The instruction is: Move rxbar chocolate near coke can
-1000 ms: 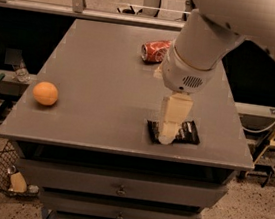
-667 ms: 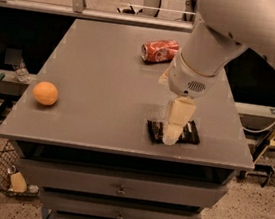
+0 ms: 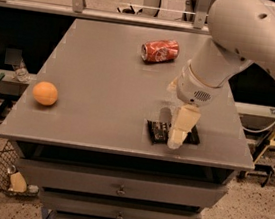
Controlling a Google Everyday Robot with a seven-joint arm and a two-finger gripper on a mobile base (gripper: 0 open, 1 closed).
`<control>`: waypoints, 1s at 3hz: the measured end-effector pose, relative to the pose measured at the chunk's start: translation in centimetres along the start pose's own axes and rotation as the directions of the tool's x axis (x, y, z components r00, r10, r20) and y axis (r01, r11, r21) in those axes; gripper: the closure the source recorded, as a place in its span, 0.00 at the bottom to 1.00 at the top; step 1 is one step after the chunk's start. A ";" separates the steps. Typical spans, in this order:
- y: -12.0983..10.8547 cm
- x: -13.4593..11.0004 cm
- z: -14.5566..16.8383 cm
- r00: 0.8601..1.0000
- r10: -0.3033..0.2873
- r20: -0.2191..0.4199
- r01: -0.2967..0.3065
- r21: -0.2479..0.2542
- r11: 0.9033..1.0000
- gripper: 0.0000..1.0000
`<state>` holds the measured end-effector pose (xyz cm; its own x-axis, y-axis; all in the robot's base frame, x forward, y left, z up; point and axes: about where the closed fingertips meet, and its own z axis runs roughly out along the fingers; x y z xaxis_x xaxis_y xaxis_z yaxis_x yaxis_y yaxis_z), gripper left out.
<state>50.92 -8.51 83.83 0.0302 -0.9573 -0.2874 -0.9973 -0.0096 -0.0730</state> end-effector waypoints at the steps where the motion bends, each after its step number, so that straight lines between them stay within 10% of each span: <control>1: -0.4 0.9 0.8 1.000 0.026 0.015 -0.027 0.016 1.000 0.00; 3: -0.6 2.2 1.8 0.997 0.060 0.048 -0.061 0.033 0.998 0.41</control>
Offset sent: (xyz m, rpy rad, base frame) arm 0.0099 -0.0184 -0.0305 0.0661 -0.0106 -0.0787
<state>51.68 -10.10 81.52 -0.0261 -0.9411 -0.3371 -0.9945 0.0585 -0.0863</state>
